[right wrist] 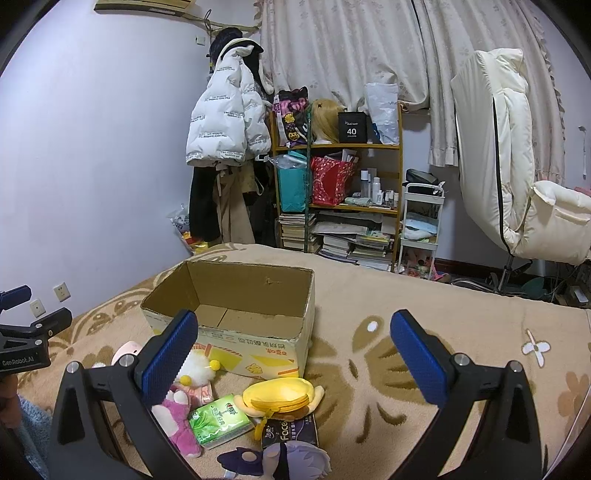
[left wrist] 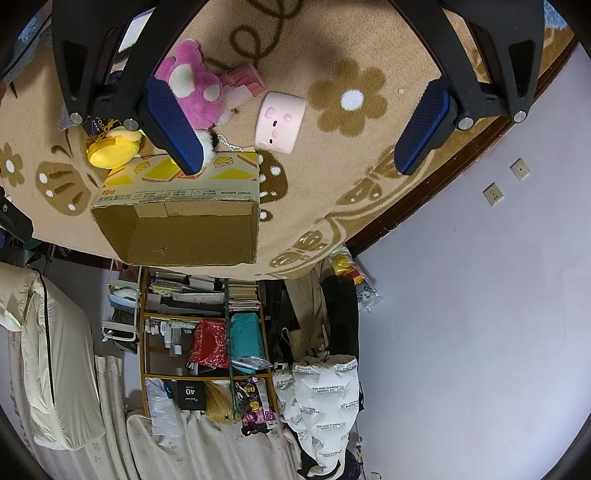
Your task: Organize soft objects
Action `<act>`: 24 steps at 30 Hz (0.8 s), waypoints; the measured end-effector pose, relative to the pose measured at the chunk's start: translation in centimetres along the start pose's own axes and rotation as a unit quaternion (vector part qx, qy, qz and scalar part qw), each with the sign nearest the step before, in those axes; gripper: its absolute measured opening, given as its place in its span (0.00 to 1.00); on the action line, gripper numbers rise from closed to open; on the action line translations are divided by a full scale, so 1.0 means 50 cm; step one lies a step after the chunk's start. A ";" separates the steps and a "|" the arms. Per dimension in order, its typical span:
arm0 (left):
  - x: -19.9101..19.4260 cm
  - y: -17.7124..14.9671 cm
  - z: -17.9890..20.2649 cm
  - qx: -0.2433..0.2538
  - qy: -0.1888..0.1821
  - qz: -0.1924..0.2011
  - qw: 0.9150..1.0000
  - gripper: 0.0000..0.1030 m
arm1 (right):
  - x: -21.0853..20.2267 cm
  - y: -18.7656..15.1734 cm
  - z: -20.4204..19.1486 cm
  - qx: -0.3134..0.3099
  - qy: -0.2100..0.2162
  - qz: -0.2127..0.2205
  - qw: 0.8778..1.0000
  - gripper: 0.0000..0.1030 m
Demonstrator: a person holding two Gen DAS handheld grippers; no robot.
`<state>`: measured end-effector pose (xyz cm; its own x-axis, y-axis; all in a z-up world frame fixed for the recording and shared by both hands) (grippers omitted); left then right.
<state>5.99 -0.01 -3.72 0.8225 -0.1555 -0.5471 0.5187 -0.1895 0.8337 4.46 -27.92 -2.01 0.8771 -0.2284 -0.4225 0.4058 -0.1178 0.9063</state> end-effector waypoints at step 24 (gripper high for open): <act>0.000 0.000 0.000 0.001 0.001 0.001 1.000 0.99 | 0.003 0.002 -0.001 0.000 0.001 -0.001 1.000 1.00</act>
<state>5.98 -0.02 -3.70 0.8236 -0.1545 -0.5457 0.5170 -0.1911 0.8344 4.63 -27.92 -1.96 0.8766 -0.2272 -0.4241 0.4077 -0.1175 0.9055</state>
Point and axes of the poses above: each gripper's, at about its wrist camera, not at the fingertips, and x roughly the way its jaws point, z to its right, y to its top, the point moved 7 cm from there along x, roughly the way its jaws point, and after that the axes turned 9 degrees about -y, right-handed, at the moved point
